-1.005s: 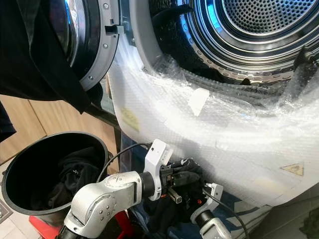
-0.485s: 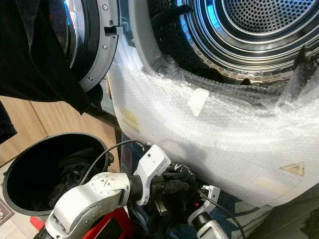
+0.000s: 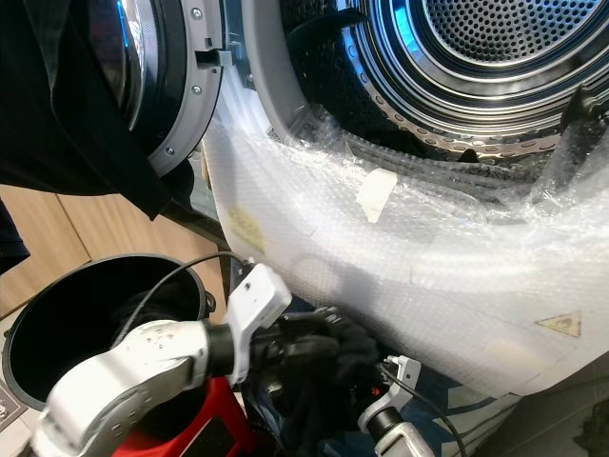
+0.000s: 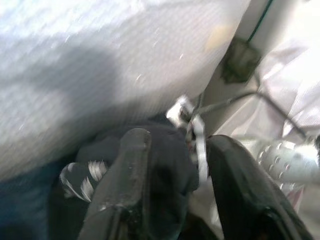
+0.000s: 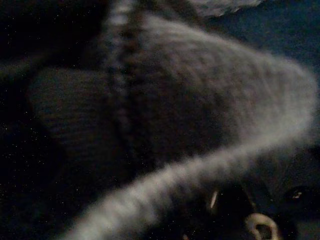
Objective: Clothes washing
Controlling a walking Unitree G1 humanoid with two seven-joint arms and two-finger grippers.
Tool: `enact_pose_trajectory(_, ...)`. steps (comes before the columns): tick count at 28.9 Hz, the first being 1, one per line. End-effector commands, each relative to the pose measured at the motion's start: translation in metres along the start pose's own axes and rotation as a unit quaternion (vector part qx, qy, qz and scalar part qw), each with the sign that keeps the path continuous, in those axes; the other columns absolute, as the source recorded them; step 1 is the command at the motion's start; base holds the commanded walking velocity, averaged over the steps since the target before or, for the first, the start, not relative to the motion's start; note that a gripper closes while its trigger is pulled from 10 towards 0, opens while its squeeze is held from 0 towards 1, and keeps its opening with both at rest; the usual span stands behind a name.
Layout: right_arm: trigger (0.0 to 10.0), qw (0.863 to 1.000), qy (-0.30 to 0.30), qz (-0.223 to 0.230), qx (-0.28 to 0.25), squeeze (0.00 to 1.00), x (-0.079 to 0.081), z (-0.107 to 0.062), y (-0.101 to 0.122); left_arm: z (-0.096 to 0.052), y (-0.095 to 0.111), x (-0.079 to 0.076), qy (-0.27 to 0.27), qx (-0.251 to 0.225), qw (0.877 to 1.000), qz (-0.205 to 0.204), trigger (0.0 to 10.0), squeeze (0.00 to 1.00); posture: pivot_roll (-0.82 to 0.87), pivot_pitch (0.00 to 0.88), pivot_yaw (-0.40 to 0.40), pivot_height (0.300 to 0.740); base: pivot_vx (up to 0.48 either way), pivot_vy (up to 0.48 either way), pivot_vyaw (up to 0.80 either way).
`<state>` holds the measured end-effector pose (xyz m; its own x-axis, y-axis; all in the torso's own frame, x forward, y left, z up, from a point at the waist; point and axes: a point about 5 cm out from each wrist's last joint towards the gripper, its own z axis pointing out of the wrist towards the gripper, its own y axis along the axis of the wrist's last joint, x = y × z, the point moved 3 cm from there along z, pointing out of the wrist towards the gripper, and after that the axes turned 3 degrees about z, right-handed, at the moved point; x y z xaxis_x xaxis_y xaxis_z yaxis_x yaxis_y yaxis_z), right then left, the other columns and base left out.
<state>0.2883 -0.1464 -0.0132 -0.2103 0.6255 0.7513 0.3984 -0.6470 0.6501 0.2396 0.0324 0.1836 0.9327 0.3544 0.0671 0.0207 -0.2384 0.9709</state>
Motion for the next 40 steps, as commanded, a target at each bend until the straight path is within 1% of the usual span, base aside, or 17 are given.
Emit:
enact_pose_trajectory(1,0.0,1.000,-0.006,-0.011,-0.015,0.00,-0.002,0.002,0.010,-0.005,0.004,-0.004,-0.009,0.000,1.000,0.011,10.0,1.00,0.34,0.000,-0.031,0.740,0.000,0.000,0.00)
enact_pose_trajectory(5,0.0,1.000,-0.005,-0.012,-0.021,0.00,-0.001,0.003,0.015,-0.012,0.005,0.002,0.015,0.001,1.000,0.019,10.0,1.00,0.35,0.000,-0.033,0.740,0.000,0.000,0.00)
enact_pose_trajectory(7,0.0,1.000,0.005,-0.017,-0.024,0.00,0.001,0.005,0.018,-0.020,0.013,0.032,0.117,-0.022,0.992,0.028,10.0,1.00,0.34,0.000,-0.032,0.740,0.000,0.000,0.00)
enact_pose_trajectory(9,0.0,0.999,0.011,-0.018,-0.027,0.00,0.002,0.005,0.020,-0.027,0.017,0.044,0.159,-0.039,0.986,0.023,10.0,1.00,0.34,0.004,-0.033,0.740,0.000,0.000,0.00)
enact_pose_trajectory(10,0.0,0.999,0.021,-0.026,-0.022,0.00,0.003,0.004,0.022,-0.038,0.015,0.046,0.183,-0.038,0.981,0.042,10.0,0.00,0.34,0.009,-0.035,0.740,0.000,0.000,0.00)
enact_pose_trajectory(14,0.0,0.999,0.027,-0.036,-0.003,0.00,0.002,0.001,0.017,-0.047,-0.004,0.060,0.257,-0.019,0.966,0.026,10.0,0.00,0.34,0.011,-0.036,0.740,0.000,0.000,0.00)
enact_pose_trajectory(19,0.0,0.998,0.036,-0.044,0.016,0.00,0.002,-0.002,0.012,-0.064,-0.036,0.082,0.371,-0.003,0.928,0.023,10.0,0.00,0.35,0.016,-0.042,0.740,0.000,0.000,0.00)
enact_pose_trajectory(21,0.0,0.998,0.045,-0.049,0.022,0.00,0.003,-0.003,0.011,-0.080,-0.043,0.095,0.445,-0.010,0.895,0.032,10.0,0.00,0.34,0.013,-0.044,0.740,0.000,0.000,0.00)
enact_pose_trajectory(22,0.0,0.997,0.053,-0.052,0.024,0.00,0.005,-0.003,0.011,-0.098,-0.049,0.107,0.514,-0.021,0.857,0.035,10.0,0.00,0.34,0.010,-0.045,0.740,0.000,0.000,0.00)
enact_pose_trajectory(23,0.0,0.997,0.058,-0.053,0.025,0.00,0.006,-0.003,0.011,-0.111,-0.054,0.113,0.559,-0.028,0.828,0.038,10.0,0.00,0.34,0.010,-0.045,0.740,0.000,0.000,0.00)
enact_pose_trajectory(24,0.0,0.995,0.071,-0.058,0.031,0.00,0.009,-0.003,0.010,-0.134,-0.070,0.121,0.624,-0.043,0.780,0.005,10.0,0.00,0.34,0.003,-0.049,0.740,0.000,0.000,0.00)
enact_pose_trajectory(25,0.0,0.995,0.075,-0.061,0.033,0.00,0.010,-0.003,0.009,-0.139,-0.076,0.122,0.638,-0.045,0.768,-0.006,10.0,0.00,0.34,0.003,-0.049,0.740,0.000,0.000,0.00)
enact_pose_trajectory(26,0.0,0.994,0.082,-0.067,0.039,0.00,0.012,-0.003,0.008,-0.149,-0.085,0.125,0.663,-0.032,0.748,-0.006,10.0,0.00,0.33,0.000,-0.056,0.740,0.000,0.000,0.00)
enact_pose_trajectory(28,0.0,0.991,0.094,-0.078,0.048,0.00,0.013,-0.005,0.007,-0.162,-0.097,0.127,0.695,-0.011,0.718,0.010,10.0,0.00,0.33,0.000,-0.060,0.740,0.000,0.000,0.00)
enact_pose_trajectory(30,0.0,0.990,0.101,-0.085,0.048,0.00,0.015,-0.005,0.009,-0.165,-0.098,0.126,0.699,-0.006,0.715,0.024,10.0,0.00,0.34,0.000,-0.061,0.740,0.000,0.000,0.00)
enact_pose_trajectory(31,0.0,0.989,0.113,-0.088,0.048,0.00,0.017,-0.005,0.011,-0.163,-0.097,0.123,0.685,0.006,0.726,0.064,10.0,0.00,0.34,0.000,-0.060,0.740,0.000,0.000,0.00)
enact_pose_trajectory(40,0.0,0.978,0.170,-0.111,0.046,0.00,0.039,0.004,0.019,-0.162,-0.114,0.113,0.677,0.002,0.733,0.061,10.0,0.00,0.35,0.000,-0.076,0.740,0.000,0.000,0.00)
